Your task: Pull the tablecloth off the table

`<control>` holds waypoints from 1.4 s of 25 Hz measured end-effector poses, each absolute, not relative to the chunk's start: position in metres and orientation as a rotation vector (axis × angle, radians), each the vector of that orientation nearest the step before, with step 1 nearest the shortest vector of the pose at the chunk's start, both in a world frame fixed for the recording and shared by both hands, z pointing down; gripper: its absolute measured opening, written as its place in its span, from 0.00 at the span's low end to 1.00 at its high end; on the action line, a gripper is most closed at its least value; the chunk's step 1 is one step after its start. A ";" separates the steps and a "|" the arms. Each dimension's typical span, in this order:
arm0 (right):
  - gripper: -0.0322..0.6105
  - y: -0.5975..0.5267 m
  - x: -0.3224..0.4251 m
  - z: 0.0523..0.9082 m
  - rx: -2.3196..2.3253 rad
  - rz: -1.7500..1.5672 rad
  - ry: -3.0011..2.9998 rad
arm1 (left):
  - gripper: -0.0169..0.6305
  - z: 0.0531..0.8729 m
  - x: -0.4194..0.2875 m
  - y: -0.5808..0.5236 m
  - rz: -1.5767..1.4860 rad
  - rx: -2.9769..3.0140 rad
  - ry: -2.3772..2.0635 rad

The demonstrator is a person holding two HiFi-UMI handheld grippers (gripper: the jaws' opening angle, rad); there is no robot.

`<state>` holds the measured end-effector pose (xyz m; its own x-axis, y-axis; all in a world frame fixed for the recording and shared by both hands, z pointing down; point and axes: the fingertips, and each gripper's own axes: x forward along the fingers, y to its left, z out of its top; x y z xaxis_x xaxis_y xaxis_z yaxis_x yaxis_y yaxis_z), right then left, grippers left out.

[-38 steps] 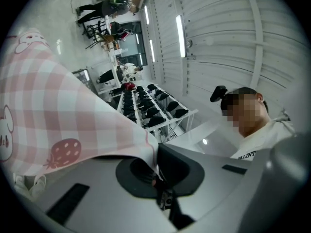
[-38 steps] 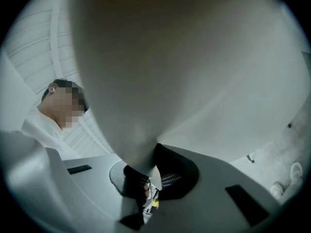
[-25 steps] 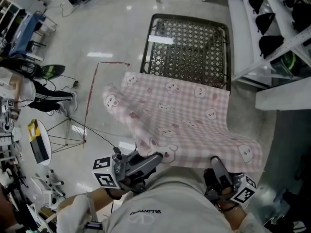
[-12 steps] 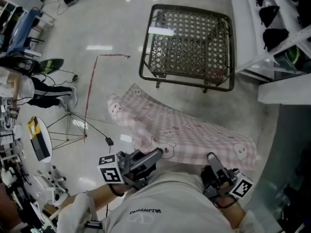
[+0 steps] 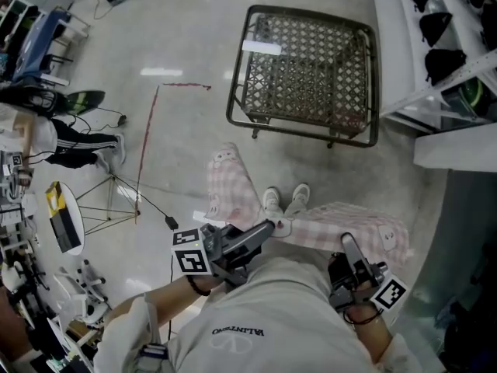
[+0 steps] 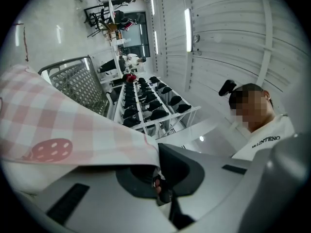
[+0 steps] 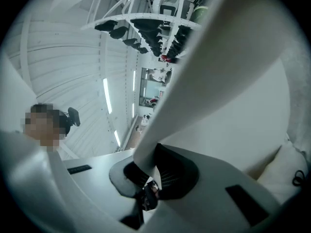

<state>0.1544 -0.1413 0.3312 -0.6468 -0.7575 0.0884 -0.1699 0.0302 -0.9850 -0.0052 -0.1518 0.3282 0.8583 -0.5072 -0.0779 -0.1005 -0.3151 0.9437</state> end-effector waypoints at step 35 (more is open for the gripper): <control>0.07 -0.184 0.171 0.345 -0.908 -1.598 1.893 | 0.03 0.341 0.012 -0.195 -0.504 1.793 -0.459</control>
<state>0.1707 -0.1845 0.3453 -0.6539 -0.7553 0.0448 -0.1707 0.0896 -0.9812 0.0118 -0.1952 0.3408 0.8305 -0.5472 -0.1041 -0.0530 -0.2637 0.9631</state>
